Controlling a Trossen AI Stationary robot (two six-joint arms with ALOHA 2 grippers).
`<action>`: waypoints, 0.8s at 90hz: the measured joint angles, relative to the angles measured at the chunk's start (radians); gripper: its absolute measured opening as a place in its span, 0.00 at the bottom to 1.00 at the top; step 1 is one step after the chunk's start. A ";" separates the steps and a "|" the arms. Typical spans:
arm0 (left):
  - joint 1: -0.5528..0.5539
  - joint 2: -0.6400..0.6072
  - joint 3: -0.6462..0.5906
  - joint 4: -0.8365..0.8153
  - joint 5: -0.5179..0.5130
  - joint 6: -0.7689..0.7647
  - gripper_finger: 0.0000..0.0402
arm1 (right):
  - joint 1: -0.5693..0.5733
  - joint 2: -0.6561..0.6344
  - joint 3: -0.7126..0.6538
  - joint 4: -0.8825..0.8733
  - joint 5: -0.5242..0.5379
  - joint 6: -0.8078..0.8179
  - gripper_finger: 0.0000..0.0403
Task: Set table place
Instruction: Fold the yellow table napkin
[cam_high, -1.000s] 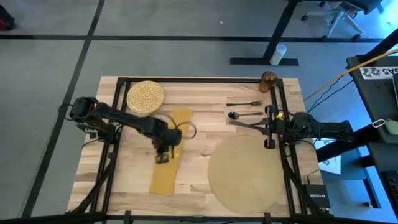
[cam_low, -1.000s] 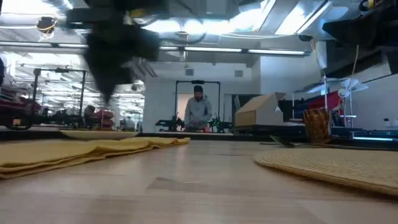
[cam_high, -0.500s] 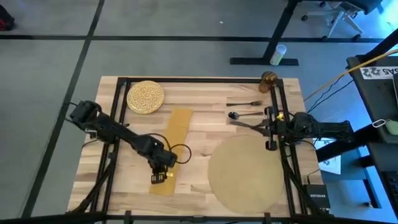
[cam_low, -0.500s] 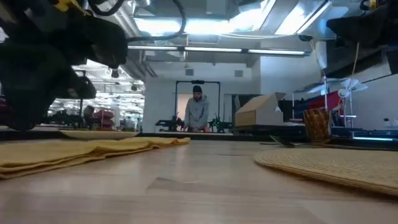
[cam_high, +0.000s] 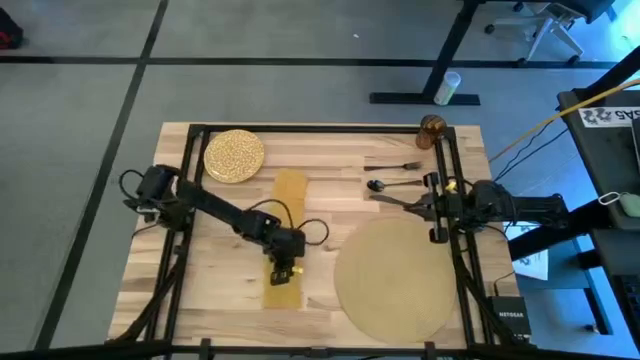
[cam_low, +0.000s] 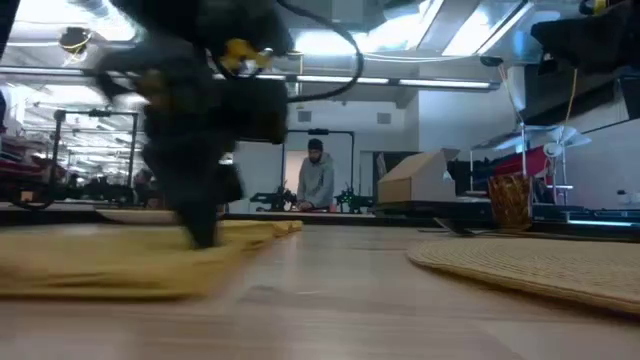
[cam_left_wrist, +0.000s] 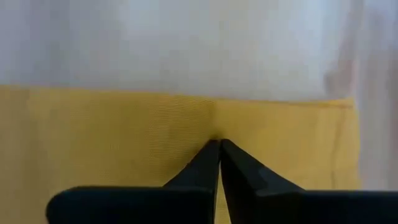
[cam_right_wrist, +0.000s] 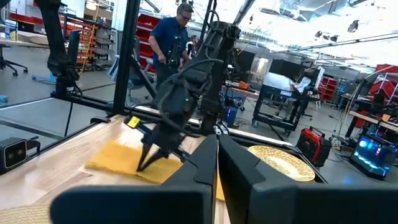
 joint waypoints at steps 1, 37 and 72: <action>0.006 0.000 0.000 0.009 -0.010 0.001 0.00 | 0.000 0.000 0.000 0.000 0.000 0.000 0.00; 0.116 -0.035 0.076 0.065 -0.016 0.103 0.00 | 0.000 0.000 0.000 0.007 0.000 0.000 0.00; 0.001 -0.079 0.087 -0.040 -0.040 0.164 0.00 | 0.000 0.000 0.000 0.067 0.220 -0.053 0.00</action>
